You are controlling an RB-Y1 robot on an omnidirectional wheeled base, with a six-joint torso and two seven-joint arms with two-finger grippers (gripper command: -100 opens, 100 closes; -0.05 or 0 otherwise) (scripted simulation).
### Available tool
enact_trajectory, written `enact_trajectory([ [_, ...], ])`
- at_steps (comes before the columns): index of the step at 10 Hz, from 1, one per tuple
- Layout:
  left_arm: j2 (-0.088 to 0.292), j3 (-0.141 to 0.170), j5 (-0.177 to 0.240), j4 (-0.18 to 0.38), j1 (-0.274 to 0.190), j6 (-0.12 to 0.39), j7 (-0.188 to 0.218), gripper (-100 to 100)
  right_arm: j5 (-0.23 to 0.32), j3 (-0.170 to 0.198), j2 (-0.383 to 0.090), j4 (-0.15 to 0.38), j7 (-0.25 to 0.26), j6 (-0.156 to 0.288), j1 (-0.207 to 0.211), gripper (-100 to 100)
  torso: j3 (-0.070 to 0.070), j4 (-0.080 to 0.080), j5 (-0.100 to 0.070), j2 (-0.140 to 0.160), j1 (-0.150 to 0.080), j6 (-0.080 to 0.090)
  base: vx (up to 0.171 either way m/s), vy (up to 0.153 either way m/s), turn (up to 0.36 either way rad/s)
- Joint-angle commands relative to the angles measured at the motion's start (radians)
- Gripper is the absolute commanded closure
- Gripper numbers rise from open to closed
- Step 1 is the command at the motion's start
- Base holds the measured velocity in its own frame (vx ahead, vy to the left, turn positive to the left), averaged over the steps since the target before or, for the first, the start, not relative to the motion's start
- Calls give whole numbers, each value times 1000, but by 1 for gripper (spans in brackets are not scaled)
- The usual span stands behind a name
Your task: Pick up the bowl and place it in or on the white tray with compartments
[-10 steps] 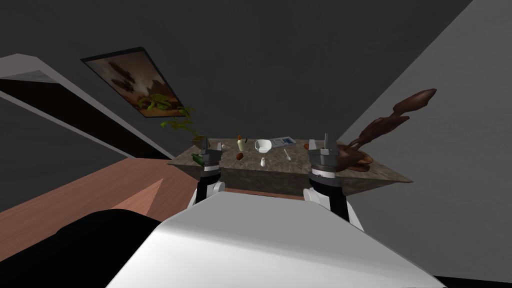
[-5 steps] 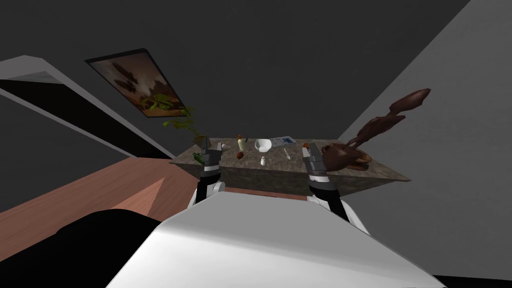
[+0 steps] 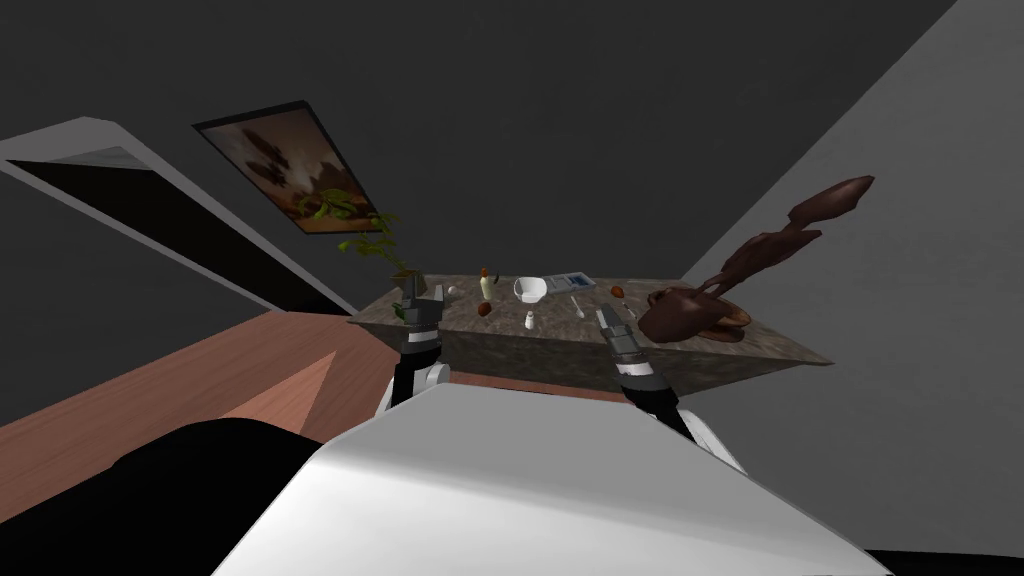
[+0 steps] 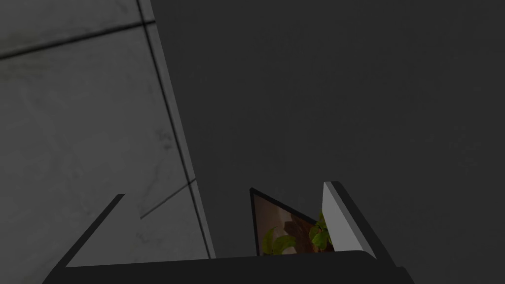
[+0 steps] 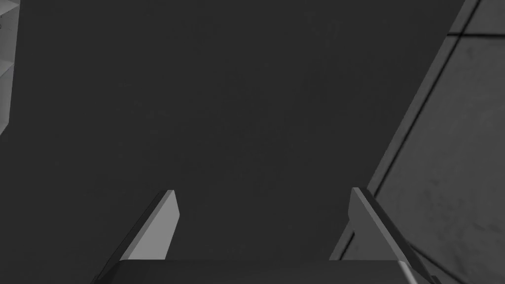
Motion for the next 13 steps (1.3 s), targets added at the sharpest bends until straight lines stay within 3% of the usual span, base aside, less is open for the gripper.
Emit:
enact_trajectory([
  [1,0,0,0,0,0,0,0,0,33,14,-50,48,14,-2,24,-100,0,0,0,0,0,0,-62,47,103],
  [3,0,0,0,0,0,0,0,0,55,22,-100,85,22,-3,38,-100,2,1,0,3,2,0,-66,59,69],
  [5,0,0,0,0,0,0,0,0,103,38,-171,161,36,-4,65,-100,1,0,0,1,1,0,-55,64,101],
  [6,0,0,0,0,0,0,0,0,103,38,-191,166,36,-4,65,-100,1,1,1,2,3,0,-63,56,46],
  [9,0,0,0,0,0,0,0,0,155,54,-274,255,50,-3,88,-100,1,0,1,1,1,0,-47,56,78],
  [10,0,0,0,0,0,0,0,0,155,54,-293,255,50,-3,88,-100,1,0,0,1,1,0,-43,38,45],
  [13,0,0,0,0,0,0,0,0,211,69,-385,335,64,2,108,-100,1,0,0,1,0,0,-40,50,101],
])
